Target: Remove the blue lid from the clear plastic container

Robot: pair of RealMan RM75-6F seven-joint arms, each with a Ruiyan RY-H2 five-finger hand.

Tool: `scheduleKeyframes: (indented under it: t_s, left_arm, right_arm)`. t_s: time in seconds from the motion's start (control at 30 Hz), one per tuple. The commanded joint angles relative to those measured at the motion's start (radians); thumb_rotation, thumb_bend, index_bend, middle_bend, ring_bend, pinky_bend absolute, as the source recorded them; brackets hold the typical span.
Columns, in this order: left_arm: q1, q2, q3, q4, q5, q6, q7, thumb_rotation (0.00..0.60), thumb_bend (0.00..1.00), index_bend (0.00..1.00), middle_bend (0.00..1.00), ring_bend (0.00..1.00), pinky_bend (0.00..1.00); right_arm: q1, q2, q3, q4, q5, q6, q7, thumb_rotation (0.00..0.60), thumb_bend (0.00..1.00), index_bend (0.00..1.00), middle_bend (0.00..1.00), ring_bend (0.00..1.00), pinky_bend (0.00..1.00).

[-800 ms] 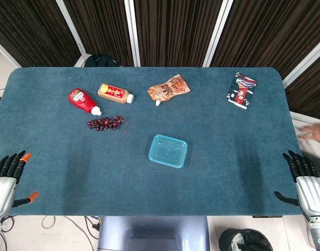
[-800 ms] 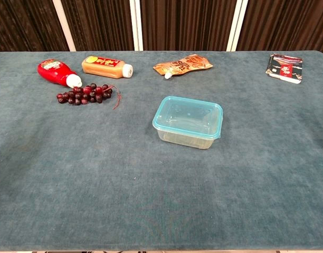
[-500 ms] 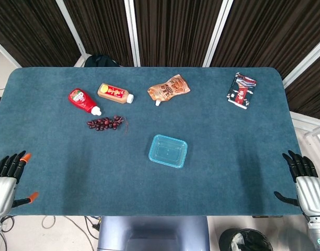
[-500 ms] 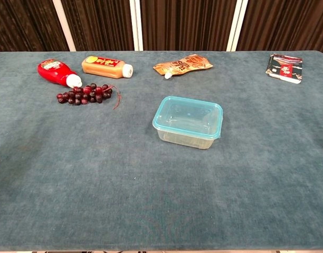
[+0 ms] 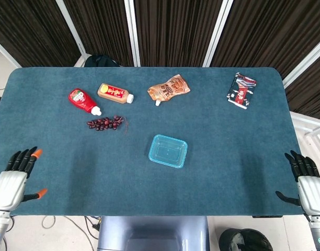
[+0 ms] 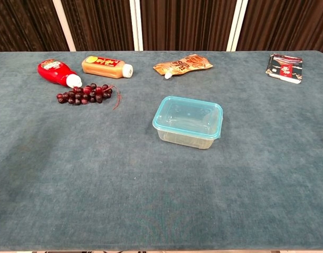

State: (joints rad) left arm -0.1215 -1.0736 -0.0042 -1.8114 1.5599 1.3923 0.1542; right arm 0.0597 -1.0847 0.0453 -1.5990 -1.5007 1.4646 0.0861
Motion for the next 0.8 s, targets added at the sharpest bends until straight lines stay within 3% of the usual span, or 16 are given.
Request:
scheduleKeyframes:
  t_s: [0.03, 0.2, 0.37, 0.8]
  left_arm:
    - [-0.087, 0.011, -0.052, -0.087, -0.055, -0.107, 0.075, 0.6, 0.0, 0.0, 0.0, 0.0, 0.0]
    - [-0.219, -0.016, -0.137, -0.189, -0.209, -0.269, 0.175, 0.6, 0.0, 0.0, 0.0, 0.0, 0.0]
    - [-0.361, -0.086, -0.212, -0.208, -0.394, -0.386, 0.318, 0.6, 0.0, 0.0, 0.0, 0.0, 0.0]
    - [-0.724, -0.366, -0.31, -0.07, -0.897, -0.455, 0.629, 0.6, 0.0, 0.0, 0.0, 0.0, 0.0]
  right_arm:
    - [0.001, -0.003, 0.002, -0.003, 0.006, -0.005, -0.004, 0.6, 0.17, 0.0, 0.0, 0.0, 0.0]
    - [0.006, -0.014, -0.001, -0.007, 0.007, -0.017, -0.018, 0.6, 0.17, 0.0, 0.0, 0.0, 0.0]
    - [0.008, -0.023, -0.002, -0.012, 0.016, -0.026, -0.027, 0.6, 0.17, 0.0, 0.0, 0.0, 0.0]
    - [0.014, -0.027, 0.02, -0.023, 0.082, -0.059, -0.019, 0.6, 0.17, 0.0, 0.0, 0.0, 0.0]
